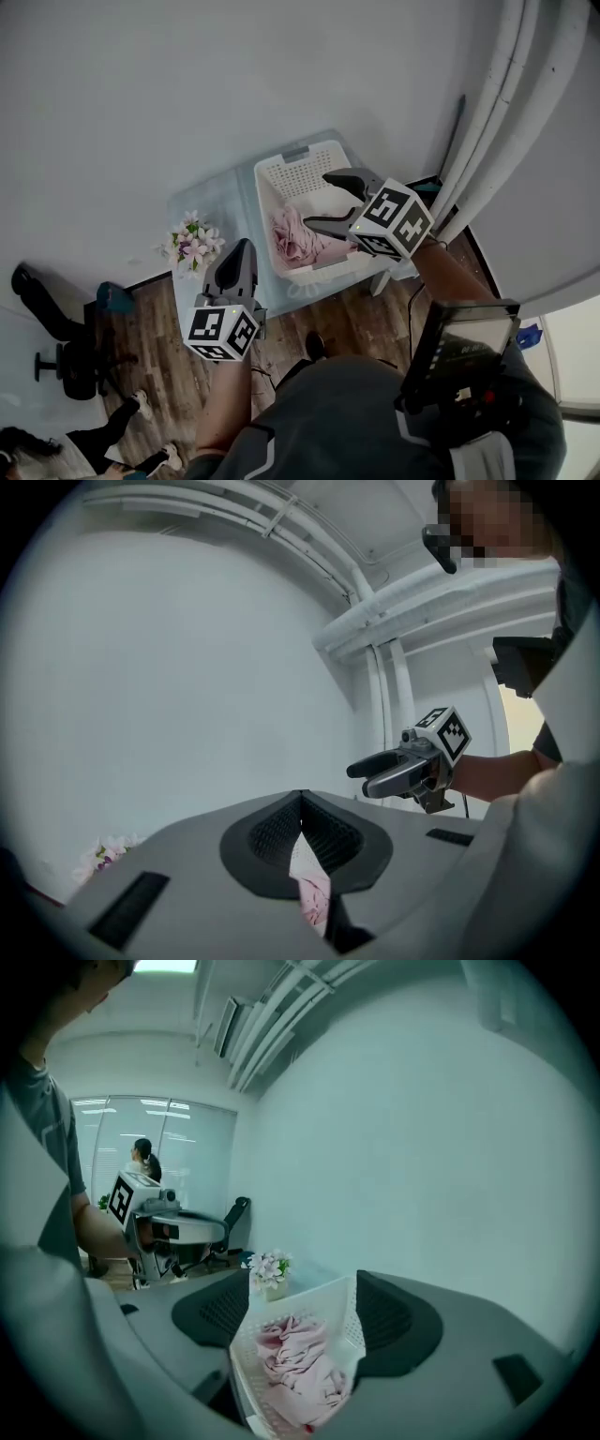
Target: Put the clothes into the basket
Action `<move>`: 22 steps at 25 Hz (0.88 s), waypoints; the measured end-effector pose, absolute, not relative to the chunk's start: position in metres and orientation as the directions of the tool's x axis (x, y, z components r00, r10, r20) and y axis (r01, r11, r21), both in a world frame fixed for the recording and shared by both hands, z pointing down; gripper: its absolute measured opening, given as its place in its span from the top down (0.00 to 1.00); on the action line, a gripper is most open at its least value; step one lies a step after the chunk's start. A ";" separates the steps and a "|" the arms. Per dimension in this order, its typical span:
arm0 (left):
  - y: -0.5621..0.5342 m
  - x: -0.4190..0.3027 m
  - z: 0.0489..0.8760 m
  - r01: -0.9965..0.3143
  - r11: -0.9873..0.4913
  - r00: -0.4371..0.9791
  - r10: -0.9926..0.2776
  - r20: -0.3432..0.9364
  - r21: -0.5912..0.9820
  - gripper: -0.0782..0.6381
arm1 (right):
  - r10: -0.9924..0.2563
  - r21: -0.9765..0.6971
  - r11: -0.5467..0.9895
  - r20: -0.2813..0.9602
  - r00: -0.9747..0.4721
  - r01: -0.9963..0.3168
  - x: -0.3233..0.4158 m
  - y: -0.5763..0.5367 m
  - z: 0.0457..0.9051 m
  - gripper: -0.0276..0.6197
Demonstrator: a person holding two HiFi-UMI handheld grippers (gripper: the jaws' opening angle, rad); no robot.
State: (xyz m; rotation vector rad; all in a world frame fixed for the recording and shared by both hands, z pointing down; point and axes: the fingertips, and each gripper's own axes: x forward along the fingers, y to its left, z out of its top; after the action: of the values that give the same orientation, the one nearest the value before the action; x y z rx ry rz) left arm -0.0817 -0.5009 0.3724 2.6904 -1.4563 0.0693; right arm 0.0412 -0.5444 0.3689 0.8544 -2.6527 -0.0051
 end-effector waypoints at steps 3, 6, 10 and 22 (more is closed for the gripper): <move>-0.482 -0.076 0.367 -0.848 -0.528 0.529 -0.845 0.082 0.042 0.88 | -0.614 0.164 0.788 0.294 -0.733 -0.594 0.053 -0.521 0.355 0.46; -0.466 -0.067 0.362 -0.855 -0.518 0.519 -0.850 0.089 0.031 0.88 | -0.622 0.146 0.781 0.259 -0.739 -0.607 0.063 -0.498 0.346 0.55; -0.443 -0.063 0.356 -0.864 -0.504 0.503 -0.860 0.088 0.012 0.88 | -0.627 0.083 0.776 0.205 -0.752 -0.625 0.070 -0.473 0.337 0.65; -0.413 -0.076 0.354 -0.864 -0.504 0.502 -0.860 0.088 0.000 0.88 | -0.713 0.026 0.697 0.126 -0.690 -0.716 0.073 -0.438 0.328 0.86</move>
State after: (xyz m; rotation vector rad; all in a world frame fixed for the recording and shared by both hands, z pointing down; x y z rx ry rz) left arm -0.0755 -0.4129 0.3544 2.6844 -1.5409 0.1190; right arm 0.0727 -0.4376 0.3275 1.1750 -2.7765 0.0388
